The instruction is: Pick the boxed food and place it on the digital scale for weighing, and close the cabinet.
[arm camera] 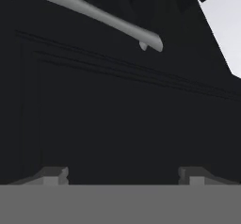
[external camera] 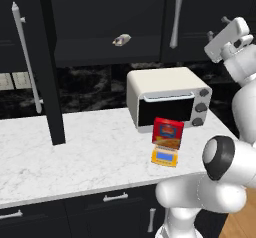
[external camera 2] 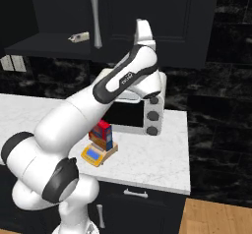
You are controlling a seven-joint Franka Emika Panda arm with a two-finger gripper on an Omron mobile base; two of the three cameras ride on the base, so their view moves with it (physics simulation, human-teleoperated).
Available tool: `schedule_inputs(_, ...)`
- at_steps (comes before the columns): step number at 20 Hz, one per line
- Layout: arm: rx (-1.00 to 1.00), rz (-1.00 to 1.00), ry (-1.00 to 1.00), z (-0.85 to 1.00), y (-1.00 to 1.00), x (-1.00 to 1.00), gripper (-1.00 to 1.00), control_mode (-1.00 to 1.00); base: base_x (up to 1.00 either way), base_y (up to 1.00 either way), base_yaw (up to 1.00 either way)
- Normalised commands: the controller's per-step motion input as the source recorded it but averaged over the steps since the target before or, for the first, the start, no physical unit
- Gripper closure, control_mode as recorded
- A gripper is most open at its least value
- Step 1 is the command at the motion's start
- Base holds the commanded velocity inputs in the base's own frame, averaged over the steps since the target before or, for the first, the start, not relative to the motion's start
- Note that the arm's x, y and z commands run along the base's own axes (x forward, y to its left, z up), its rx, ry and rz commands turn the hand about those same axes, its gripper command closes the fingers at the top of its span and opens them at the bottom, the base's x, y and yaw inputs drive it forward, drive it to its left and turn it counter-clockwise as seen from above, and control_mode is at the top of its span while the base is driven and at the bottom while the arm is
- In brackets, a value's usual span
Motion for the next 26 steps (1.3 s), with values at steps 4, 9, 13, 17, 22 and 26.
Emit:
schedule_inputs(4,0.03,0.02,0.0,-0.38,0.02,0.92,-1.0,-1.0,0.0,0.0,0.0)
schedule_inputs(9,0.0,0.01,-0.02,-0.15,0.04,0.63,-1.0,-1.0,0.0,0.0,0.0)
schedule_inputs(13,0.08,0.0,-0.25,-0.14,0.24,-0.95,-1.0,-1.0,0.0,0.0,0.0)
schedule_inputs(17,0.06,0.0,-0.5,-0.53,0.36,-1.0,-1.0,-1.0,0.0,0.0,0.0)
schedule_inputs(22,0.01,-0.02,-0.56,-0.33,0.57,-0.97,-1.0,-1.0,0.0,0.0,0.0)
schedule_inputs(26,-0.08,-0.04,-0.4,-0.16,0.72,-0.37,-1.0,-1.0,0.0,0.0,0.0)
